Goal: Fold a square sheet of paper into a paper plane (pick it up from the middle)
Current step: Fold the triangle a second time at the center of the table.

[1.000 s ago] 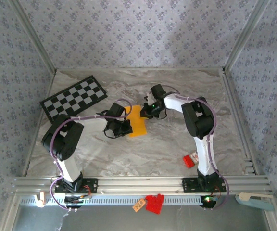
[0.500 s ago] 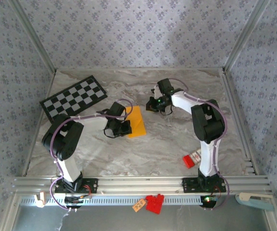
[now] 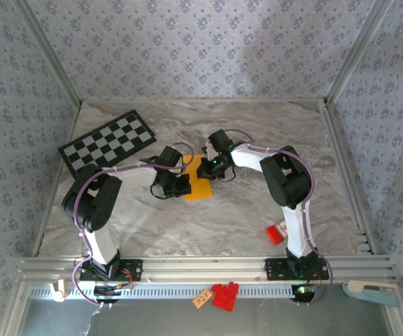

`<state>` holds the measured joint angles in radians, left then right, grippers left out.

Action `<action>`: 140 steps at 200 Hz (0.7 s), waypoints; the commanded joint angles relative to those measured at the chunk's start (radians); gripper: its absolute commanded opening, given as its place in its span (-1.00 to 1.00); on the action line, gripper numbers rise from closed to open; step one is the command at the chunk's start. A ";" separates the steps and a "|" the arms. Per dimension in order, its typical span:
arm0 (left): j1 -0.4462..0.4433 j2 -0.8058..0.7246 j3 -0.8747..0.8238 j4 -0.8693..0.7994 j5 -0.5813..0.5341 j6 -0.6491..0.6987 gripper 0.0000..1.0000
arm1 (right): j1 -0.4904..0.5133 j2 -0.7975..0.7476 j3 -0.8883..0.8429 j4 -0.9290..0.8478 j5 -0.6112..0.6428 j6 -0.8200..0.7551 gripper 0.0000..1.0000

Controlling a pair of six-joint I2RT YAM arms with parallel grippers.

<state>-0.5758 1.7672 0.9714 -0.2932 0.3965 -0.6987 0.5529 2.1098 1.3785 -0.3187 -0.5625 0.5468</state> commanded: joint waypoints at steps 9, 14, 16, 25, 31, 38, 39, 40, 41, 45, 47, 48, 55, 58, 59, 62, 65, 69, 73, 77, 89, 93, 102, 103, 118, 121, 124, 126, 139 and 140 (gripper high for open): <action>0.016 -0.071 0.035 0.020 -0.003 -0.075 -0.84 | -0.005 0.030 -0.033 -0.027 0.100 0.060 -0.97; 0.019 -0.077 0.034 0.030 -0.010 -0.094 -0.78 | -0.005 0.029 -0.038 -0.023 0.109 0.071 -0.97; 0.020 -0.079 0.033 0.033 -0.014 -0.105 -0.76 | -0.005 0.029 -0.040 -0.020 0.110 0.073 -0.97; 0.024 -0.083 0.028 0.053 -0.024 -0.145 -0.68 | -0.007 0.021 -0.056 0.002 0.125 0.114 -0.98; 0.027 -0.086 0.019 0.079 -0.021 -0.175 -0.65 | -0.009 0.010 -0.074 0.029 0.140 0.142 -0.98; 0.030 -0.087 0.010 0.112 -0.013 -0.205 -0.59 | -0.007 -0.006 -0.104 0.063 0.162 0.173 -0.98; 0.030 -0.086 0.009 0.117 -0.011 -0.210 -0.58 | -0.008 -0.009 -0.108 0.065 0.166 0.178 -0.98; 0.031 -0.085 0.008 0.122 -0.010 -0.213 -0.57 | -0.007 -0.010 -0.111 0.069 0.169 0.182 -0.98; 0.031 -0.085 0.007 0.127 -0.009 -0.218 -0.55 | -0.007 -0.013 -0.113 0.072 0.174 0.187 -0.98; 0.032 -0.082 0.003 0.145 0.000 -0.233 -0.52 | -0.007 -0.022 -0.123 0.083 0.188 0.202 -0.98; 0.034 -0.080 0.001 0.156 0.004 -0.241 -0.50 | -0.007 -0.025 -0.127 0.087 0.194 0.210 -0.98; 0.033 -0.079 -0.001 0.161 0.006 -0.245 -0.50 | -0.008 -0.027 -0.129 0.089 0.196 0.213 -0.98; 0.035 -0.071 -0.004 0.193 0.023 -0.266 -0.48 | -0.007 -0.037 -0.141 0.105 0.209 0.235 -0.99; 0.034 -0.066 -0.005 0.205 0.029 -0.273 -0.48 | -0.009 -0.042 -0.143 0.114 0.215 0.247 -0.99; 0.034 -0.064 -0.004 0.208 0.032 -0.277 -0.48 | -0.009 -0.043 -0.146 0.116 0.216 0.250 -0.99; 0.037 -0.059 -0.004 0.216 0.038 -0.282 -0.47 | -0.011 -0.046 -0.151 0.124 0.218 0.259 -0.99; 0.037 -0.055 -0.004 0.224 0.043 -0.289 -0.47 | -0.010 -0.049 -0.155 0.131 0.221 0.269 -0.99; 0.036 -0.048 -0.003 0.233 0.047 -0.296 -0.47 | -0.011 -0.054 -0.162 0.140 0.224 0.281 -0.99; 0.036 -0.041 -0.003 0.241 0.050 -0.302 -0.47 | -0.013 -0.058 -0.167 0.148 0.225 0.290 -0.99; 0.035 -0.035 -0.003 0.251 0.057 -0.308 -0.47 | -0.013 -0.061 -0.171 0.156 0.226 0.297 -0.99; 0.037 -0.018 0.002 0.248 0.056 -0.314 -0.49 | -0.016 -0.068 -0.173 0.158 0.228 0.305 -0.99; 0.036 -0.015 0.003 0.243 0.051 -0.314 -0.51 | -0.016 -0.068 -0.174 0.156 0.226 0.305 -0.99; 0.036 -0.008 0.003 0.237 0.041 -0.314 -0.55 | -0.020 -0.066 -0.172 0.153 0.219 0.304 -0.99; 0.037 -0.007 0.003 0.236 0.040 -0.314 -0.56 | -0.019 -0.066 -0.172 0.153 0.217 0.304 -0.99; 0.038 0.004 0.005 0.211 0.032 -0.309 -0.63 | -0.024 -0.060 -0.173 0.155 0.203 0.306 -0.99; 0.038 0.006 0.007 0.204 0.030 -0.307 -0.64 | -0.025 -0.059 -0.173 0.156 0.201 0.308 -0.99; 0.037 0.007 0.009 0.195 0.028 -0.304 -0.66 | -0.025 -0.059 -0.174 0.155 0.198 0.308 -0.99; 0.037 0.009 0.009 0.190 0.026 -0.303 -0.67 | -0.025 -0.058 -0.174 0.156 0.198 0.308 -0.99; 0.038 0.015 0.003 0.164 0.018 -0.298 -0.75 | -0.027 -0.057 -0.173 0.162 0.188 0.307 -0.99; 0.037 0.015 0.002 0.164 0.017 -0.298 -0.75 | -0.028 -0.057 -0.173 0.162 0.187 0.306 -0.99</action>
<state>-0.5423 1.7618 0.9749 -0.0849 0.4217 -0.9932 0.5404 2.0342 1.2346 -0.1135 -0.4366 0.8284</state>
